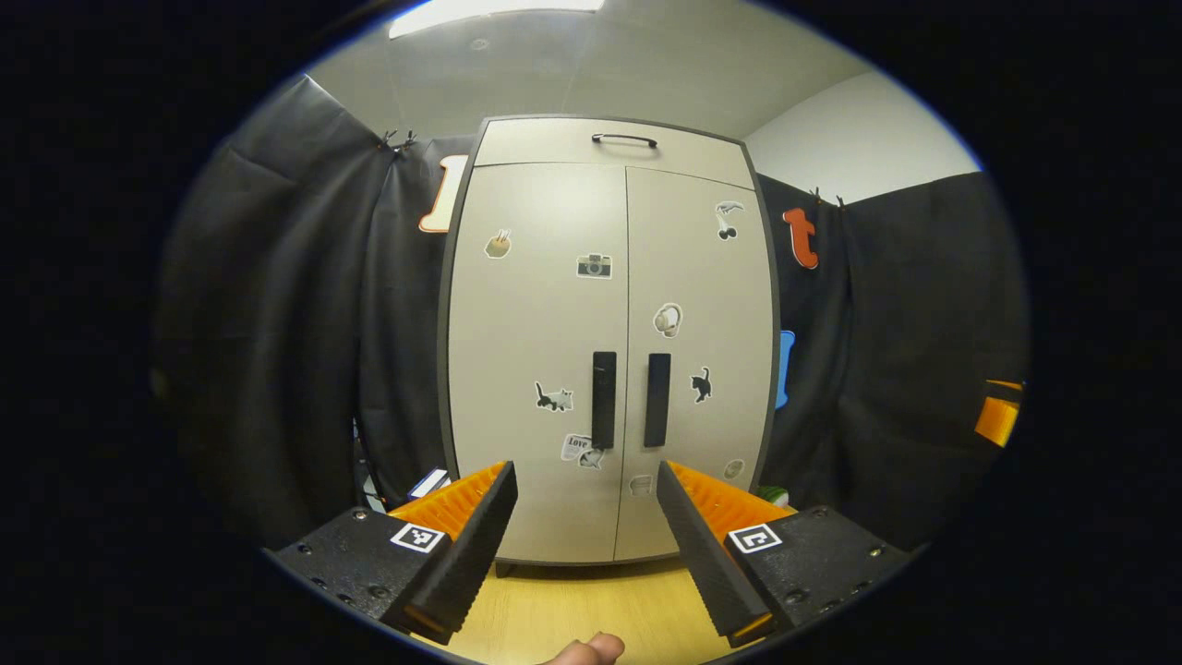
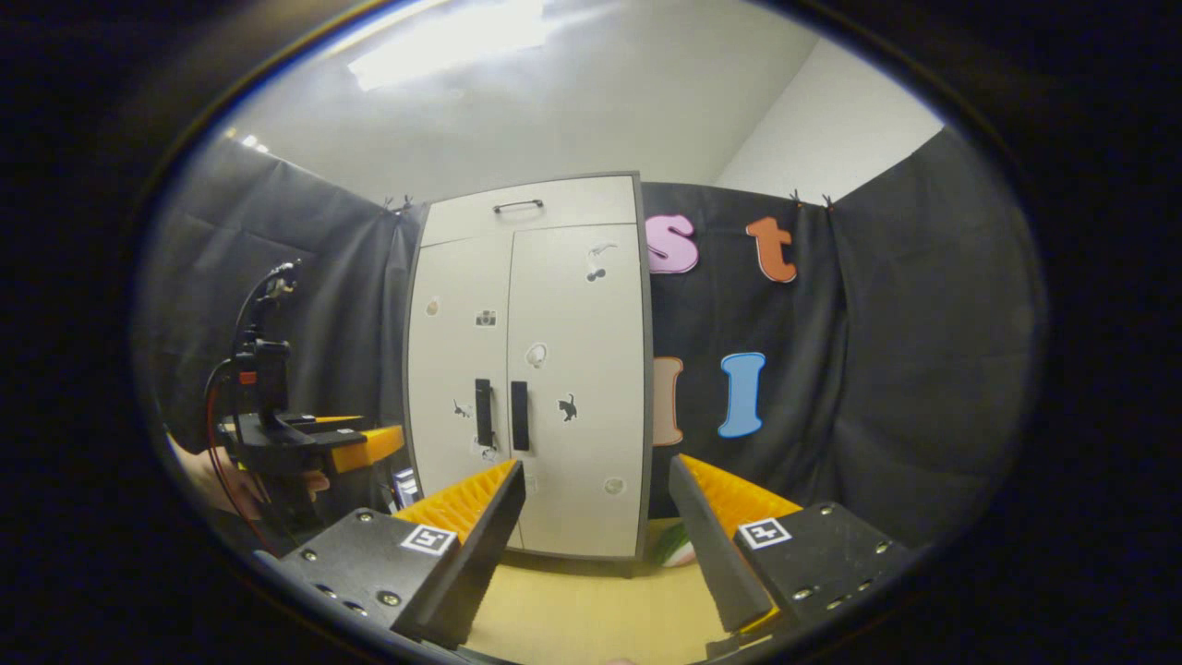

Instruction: Grasp the bottle in the cabinet with the left hand and place it on the coaster, then close the right door with the right hand and the left door with the left hand.

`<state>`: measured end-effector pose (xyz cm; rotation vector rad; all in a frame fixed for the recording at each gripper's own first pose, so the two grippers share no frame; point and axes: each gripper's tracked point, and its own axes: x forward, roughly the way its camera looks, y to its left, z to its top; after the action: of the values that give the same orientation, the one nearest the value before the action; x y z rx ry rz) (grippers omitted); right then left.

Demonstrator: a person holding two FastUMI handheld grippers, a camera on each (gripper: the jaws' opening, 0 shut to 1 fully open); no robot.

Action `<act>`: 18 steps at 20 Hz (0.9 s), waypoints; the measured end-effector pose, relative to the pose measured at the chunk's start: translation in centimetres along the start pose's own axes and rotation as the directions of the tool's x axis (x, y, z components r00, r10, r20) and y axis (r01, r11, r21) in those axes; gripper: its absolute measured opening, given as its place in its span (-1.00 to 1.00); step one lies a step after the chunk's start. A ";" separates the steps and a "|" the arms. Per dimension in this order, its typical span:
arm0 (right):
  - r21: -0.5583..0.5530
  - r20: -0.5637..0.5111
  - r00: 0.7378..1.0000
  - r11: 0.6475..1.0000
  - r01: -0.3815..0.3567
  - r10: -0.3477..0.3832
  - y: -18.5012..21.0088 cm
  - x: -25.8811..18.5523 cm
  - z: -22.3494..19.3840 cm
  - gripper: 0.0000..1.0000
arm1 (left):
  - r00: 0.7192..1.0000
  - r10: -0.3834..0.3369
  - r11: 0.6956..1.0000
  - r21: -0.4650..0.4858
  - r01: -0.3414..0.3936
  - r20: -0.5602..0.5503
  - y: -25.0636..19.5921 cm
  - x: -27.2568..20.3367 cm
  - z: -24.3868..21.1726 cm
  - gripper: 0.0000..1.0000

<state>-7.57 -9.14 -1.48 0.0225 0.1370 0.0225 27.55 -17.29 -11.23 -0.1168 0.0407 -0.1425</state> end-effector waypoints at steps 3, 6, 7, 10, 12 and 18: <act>0.002 0.011 1.000 1.000 0.004 -0.004 -0.4 -0.9 0.2 0.90 | 1.000 0.009 1.000 0.017 -0.009 0.000 -0.1 -0.8 0.1 0.92; 0.016 0.015 1.000 1.000 -0.002 0.002 -0.5 -1.4 0.5 0.90 | 1.000 0.024 1.000 0.012 -0.024 0.006 0.1 -1.8 0.4 0.92; 0.016 0.019 1.000 1.000 -0.003 0.003 -0.4 -1.6 0.7 0.90 | 0.999 0.036 0.999 0.011 -0.036 0.011 0.4 -2.2 0.6 0.92; 0.006 0.028 0.999 1.000 -0.017 0.017 -0.1 -1.9 0.8 0.90 | 0.998 0.061 0.998 -0.003 -0.061 -0.004 0.8 -3.2 0.3 0.92; 0.008 0.023 0.999 1.000 -0.030 0.030 0.4 -2.0 0.4 0.90 | 0.997 0.080 0.997 -0.008 -0.080 -0.003 1.2 -4.0 0.4 0.92; -0.009 0.031 0.999 1.000 -0.029 0.029 1.8 -0.9 0.0 0.90 | 0.998 0.059 0.998 -0.007 -0.059 0.019 2.2 -4.5 0.2 0.92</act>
<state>-8.47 -7.32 -1.28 0.0163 0.1058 0.0514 23.41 -14.49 -11.15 -0.1231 0.0259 -0.0826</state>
